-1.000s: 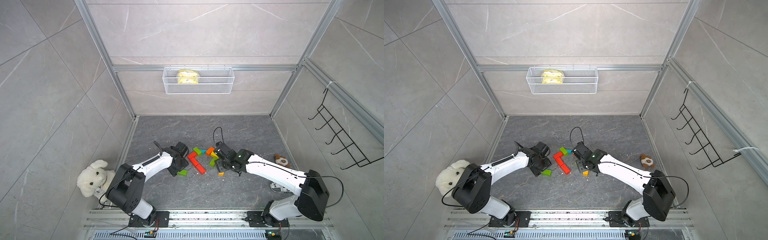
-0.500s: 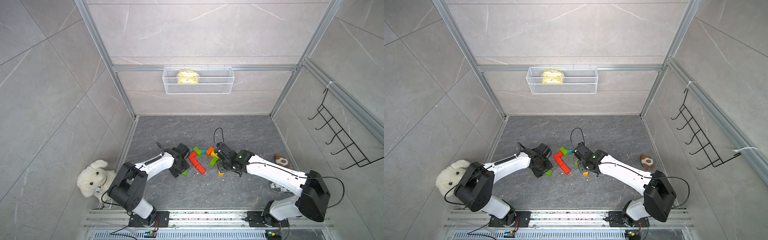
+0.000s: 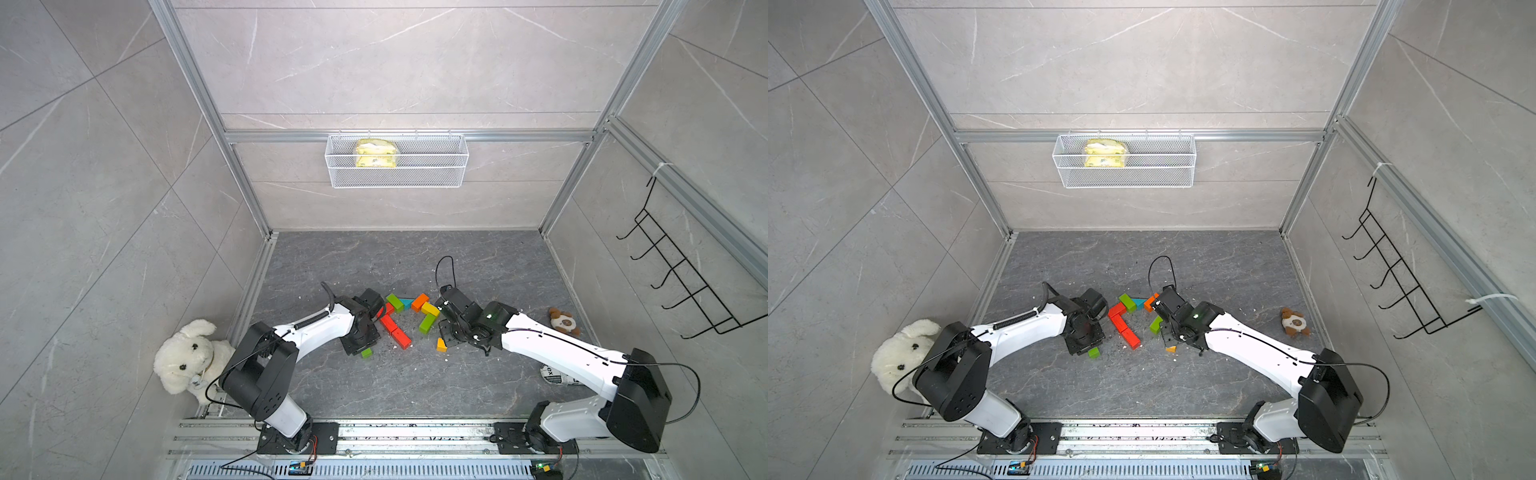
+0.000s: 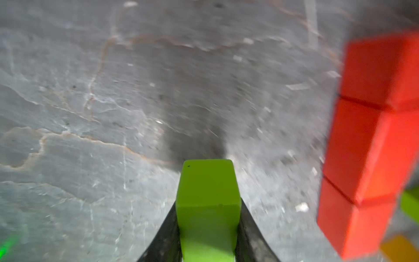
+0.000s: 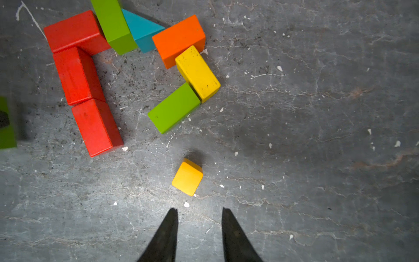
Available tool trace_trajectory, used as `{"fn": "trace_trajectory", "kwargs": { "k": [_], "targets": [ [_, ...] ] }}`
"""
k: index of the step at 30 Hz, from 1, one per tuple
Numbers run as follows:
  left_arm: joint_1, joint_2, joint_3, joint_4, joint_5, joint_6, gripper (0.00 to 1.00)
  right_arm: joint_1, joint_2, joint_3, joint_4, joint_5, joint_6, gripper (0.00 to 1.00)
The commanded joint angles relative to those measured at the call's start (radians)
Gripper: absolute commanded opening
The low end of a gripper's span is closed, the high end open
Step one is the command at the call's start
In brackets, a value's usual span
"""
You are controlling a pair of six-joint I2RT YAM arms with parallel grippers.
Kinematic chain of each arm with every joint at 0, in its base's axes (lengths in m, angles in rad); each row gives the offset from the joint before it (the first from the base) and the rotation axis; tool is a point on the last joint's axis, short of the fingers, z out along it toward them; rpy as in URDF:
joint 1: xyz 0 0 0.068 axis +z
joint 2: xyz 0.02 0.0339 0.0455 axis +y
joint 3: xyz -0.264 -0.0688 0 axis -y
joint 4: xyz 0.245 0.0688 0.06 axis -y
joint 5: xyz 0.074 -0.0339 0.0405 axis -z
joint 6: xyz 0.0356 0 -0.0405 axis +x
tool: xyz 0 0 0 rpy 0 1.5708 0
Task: Assemble a heart with building blocks
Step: Pick up the building block from the center of the board, then place the building block at the center of the board.
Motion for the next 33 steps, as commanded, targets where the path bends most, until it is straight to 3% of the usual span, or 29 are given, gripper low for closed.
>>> {"fn": "trace_trajectory", "kwargs": {
  "k": [1, 5, 8, 17, 19, 23, 25, 30, 33],
  "targets": [
    [-0.100, -0.014, 0.165, -0.042, -0.045, 0.208, 0.18, -0.032, -0.052, -0.015, -0.021, 0.012, 0.038, 0.35],
    [-0.239, 0.117, 0.376, -0.063, -0.024, 0.390, 0.12, -0.062, -0.082, -0.023, -0.037, 0.012, 0.055, 0.34],
    [-0.281, 0.207, 0.469, -0.072, 0.000, 0.450, 0.09, -0.076, -0.110, -0.037, -0.052, 0.018, 0.072, 0.34],
    [-0.311, 0.369, 0.526, -0.060, 0.073, 0.539, 0.05, -0.107, -0.178, -0.087, -0.080, 0.015, 0.096, 0.34],
    [-0.313, 0.391, 0.529, -0.061, 0.073, 0.547, 0.10, -0.111, -0.183, -0.090, -0.081, 0.014, 0.097, 0.34],
    [-0.313, 0.428, 0.541, -0.062, 0.056, 0.548, 0.39, -0.116, -0.183, -0.090, -0.082, 0.008, 0.096, 0.34],
    [-0.315, 0.436, 0.550, -0.065, 0.050, 0.546, 0.45, -0.119, -0.185, -0.087, -0.084, 0.005, 0.096, 0.34],
    [-0.315, 0.437, 0.558, -0.072, 0.041, 0.550, 0.49, -0.121, -0.196, -0.087, -0.095, 0.005, 0.092, 0.34],
    [-0.315, 0.444, 0.564, -0.081, 0.028, 0.556, 0.45, -0.121, -0.200, -0.088, -0.100, 0.006, 0.090, 0.34]
  ]
}}
